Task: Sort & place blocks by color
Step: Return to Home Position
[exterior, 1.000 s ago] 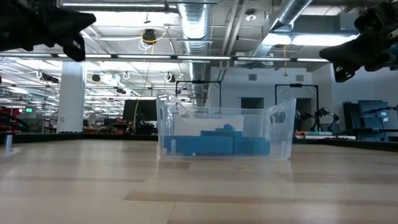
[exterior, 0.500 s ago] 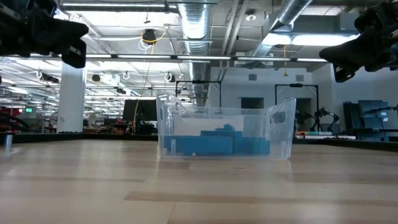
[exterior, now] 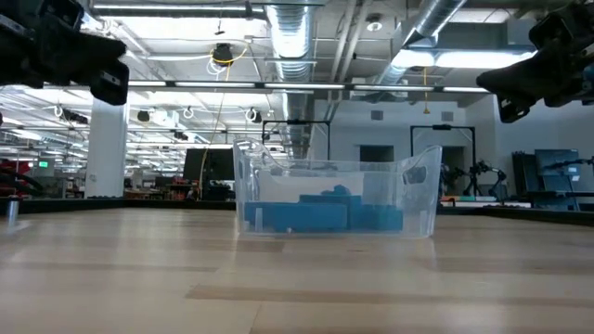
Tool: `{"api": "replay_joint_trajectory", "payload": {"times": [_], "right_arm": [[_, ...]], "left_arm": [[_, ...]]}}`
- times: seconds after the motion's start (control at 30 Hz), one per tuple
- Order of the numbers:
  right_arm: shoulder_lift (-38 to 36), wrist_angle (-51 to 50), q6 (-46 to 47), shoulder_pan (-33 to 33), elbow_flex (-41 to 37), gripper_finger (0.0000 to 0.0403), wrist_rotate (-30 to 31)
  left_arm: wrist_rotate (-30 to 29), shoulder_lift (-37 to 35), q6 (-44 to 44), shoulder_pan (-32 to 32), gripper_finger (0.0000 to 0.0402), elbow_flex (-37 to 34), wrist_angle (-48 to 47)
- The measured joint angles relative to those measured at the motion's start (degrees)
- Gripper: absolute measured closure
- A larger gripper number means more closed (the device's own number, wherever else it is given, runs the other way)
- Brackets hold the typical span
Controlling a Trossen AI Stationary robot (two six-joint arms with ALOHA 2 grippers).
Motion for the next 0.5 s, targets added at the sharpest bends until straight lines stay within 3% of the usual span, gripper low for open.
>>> {"api": "replay_joint_trajectory", "payload": {"times": [0.17, 0.5], "right_arm": [[0.0, 0.0, 0.0, 0.0, 0.0, 0.0349, 0.0], [0.0, 0.0, 0.0, 0.0, 0.0, 0.0349, -0.1]], "left_arm": [[-7.4, 0.0, -0.5, 0.1, 0.0401, 0.0, 0.2], [-7.7, 0.0, -0.6, 0.1, 0.0401, 0.0, 0.2]]}}
